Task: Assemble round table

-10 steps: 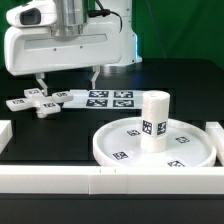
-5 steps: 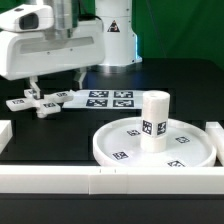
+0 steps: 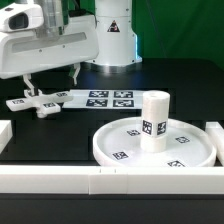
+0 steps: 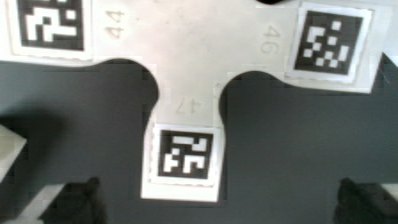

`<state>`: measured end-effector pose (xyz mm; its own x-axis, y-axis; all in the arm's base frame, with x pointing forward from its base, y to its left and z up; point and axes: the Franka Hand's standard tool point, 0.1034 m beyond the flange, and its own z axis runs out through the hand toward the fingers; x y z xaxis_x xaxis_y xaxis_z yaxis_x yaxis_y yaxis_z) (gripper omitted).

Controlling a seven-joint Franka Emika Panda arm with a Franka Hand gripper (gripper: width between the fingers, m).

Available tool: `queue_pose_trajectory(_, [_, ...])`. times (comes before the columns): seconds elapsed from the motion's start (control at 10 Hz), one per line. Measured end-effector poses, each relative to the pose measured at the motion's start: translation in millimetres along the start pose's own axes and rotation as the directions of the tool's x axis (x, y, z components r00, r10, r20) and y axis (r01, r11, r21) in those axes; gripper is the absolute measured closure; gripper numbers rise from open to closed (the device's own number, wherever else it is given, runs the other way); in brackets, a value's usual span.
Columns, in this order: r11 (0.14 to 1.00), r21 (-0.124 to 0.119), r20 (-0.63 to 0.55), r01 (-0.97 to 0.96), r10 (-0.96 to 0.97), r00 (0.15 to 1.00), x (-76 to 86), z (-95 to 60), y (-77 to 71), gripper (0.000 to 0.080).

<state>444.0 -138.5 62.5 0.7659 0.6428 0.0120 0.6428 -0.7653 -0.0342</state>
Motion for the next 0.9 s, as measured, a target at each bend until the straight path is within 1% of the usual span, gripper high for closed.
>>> queue_pose_trajectory(0.1, [0.985,-0.019,0.004,0.172,-0.172,0.985,-2.6,0.5,1.7,0.0151])
queue_pose_trajectory(0.2, [0.946,-0.039,0.014,0.322,-0.322,0.947,-7.4,1.2,3.4,0.0151])
queue_pose_trajectory(0.3, [0.895,-0.037,0.027,0.444,-0.443,0.896,-12.8,1.8,5.2,0.0151])
queue_pose_trajectory(0.4, [0.841,-0.048,0.036,0.539,-0.538,0.842,-16.3,0.7,10.5,0.0151])
queue_pose_trajectory(0.6, [0.772,-0.039,0.055,0.634,-0.632,0.773,-17.9,1.2,11.0,0.0151])
queue_pose_trajectory(0.7, [0.780,-0.040,0.055,0.625,-0.622,0.781,-18.8,1.5,11.1,0.0151])
queue_pose_trajectory(0.9, [0.787,-0.028,0.054,0.616,-0.614,0.787,-29.4,5.8,7.7,0.0151])
